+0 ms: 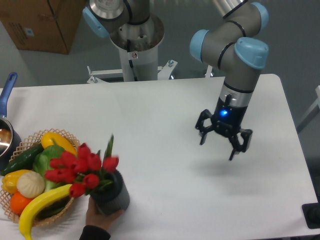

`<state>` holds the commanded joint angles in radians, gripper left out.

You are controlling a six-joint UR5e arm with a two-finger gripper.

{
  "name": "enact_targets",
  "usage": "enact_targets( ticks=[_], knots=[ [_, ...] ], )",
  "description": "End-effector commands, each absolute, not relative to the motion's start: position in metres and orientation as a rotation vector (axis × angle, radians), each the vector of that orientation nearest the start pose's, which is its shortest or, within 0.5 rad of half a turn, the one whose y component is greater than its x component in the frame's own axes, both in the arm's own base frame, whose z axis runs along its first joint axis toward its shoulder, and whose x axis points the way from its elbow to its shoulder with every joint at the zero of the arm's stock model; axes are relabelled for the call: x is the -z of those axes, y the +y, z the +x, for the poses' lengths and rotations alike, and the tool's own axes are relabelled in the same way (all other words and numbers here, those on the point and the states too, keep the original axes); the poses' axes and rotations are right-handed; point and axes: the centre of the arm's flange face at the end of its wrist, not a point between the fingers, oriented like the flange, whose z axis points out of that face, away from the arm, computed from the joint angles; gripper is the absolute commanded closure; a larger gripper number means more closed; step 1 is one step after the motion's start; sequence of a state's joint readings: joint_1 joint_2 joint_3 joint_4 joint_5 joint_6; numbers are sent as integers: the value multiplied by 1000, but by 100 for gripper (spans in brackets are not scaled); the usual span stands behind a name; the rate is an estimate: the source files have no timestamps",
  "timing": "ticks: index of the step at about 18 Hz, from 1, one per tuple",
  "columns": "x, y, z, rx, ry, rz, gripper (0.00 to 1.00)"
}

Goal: Insert the flowers into the vase

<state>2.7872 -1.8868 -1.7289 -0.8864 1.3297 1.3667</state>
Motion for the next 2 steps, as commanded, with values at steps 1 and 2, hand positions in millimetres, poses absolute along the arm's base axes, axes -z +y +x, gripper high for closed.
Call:
enact_targets(
  ticks=[1, 2],
  knots=[
    [-316, 353, -510, -190, 273, -2861, 0],
    [-318, 348, -513, -182, 294, -2891, 0]
  ],
)
